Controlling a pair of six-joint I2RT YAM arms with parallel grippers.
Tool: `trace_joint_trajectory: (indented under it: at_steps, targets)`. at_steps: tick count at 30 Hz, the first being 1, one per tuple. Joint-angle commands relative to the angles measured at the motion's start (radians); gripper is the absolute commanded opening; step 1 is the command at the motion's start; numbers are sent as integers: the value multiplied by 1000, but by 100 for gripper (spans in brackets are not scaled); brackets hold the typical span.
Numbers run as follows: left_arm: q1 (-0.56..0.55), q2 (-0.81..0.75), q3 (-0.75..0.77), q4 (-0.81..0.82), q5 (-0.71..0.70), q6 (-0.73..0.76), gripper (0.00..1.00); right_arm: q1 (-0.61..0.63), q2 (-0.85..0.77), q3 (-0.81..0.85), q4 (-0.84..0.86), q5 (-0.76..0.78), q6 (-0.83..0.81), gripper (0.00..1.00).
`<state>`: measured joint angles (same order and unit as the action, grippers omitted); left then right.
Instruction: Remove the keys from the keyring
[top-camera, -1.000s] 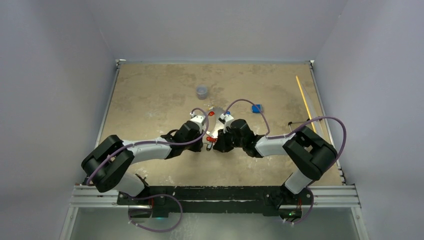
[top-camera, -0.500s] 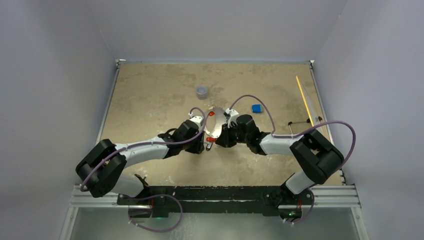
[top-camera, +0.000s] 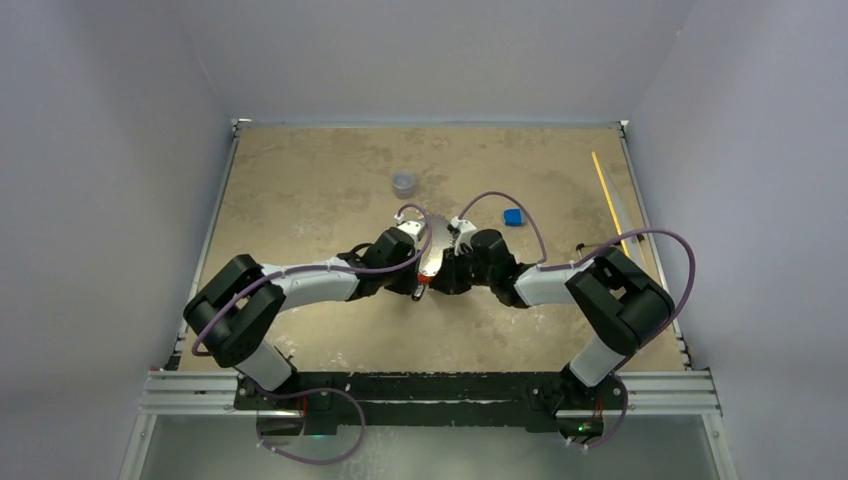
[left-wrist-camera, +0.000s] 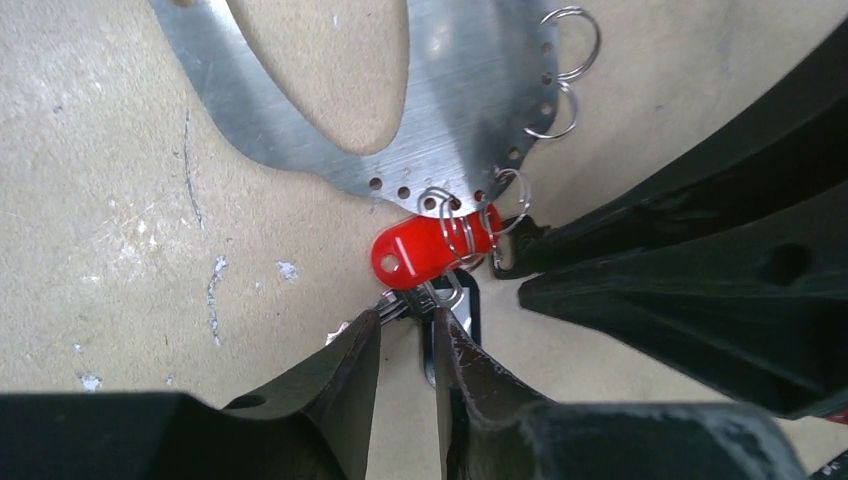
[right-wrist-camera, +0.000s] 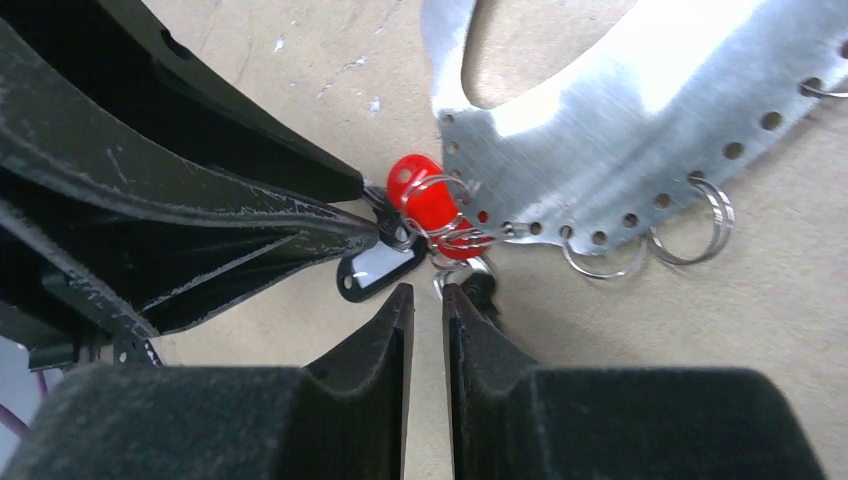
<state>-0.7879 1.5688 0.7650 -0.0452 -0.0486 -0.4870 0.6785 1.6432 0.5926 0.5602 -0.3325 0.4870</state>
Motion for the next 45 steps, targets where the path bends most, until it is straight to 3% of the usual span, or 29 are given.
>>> trace_joint_trajectory:
  at_steps: [1, 17, 21, 26, 35, 45]
  targets:
    - [-7, 26, -10, 20, -27, 1, 23, -40, 3, -34, 44, 18, 28, 19]
    - [-4, -28, -149, -41, -74, -107, 16, -131, -71, -68, -57, 99, -29, 18]
    - [-5, -32, -160, -58, -76, -112, 15, -131, -99, -54, -70, 75, -54, 18]
    - [-4, -37, -161, -46, -61, -114, 15, -117, -116, -37, -11, -65, -53, 18]
    - [-4, -61, -134, -39, -47, -96, 15, -75, -31, 7, 96, -112, -6, 19]
    - [-5, -58, -155, -42, -55, -108, 15, -129, 20, -72, 71, -63, 13, 19]
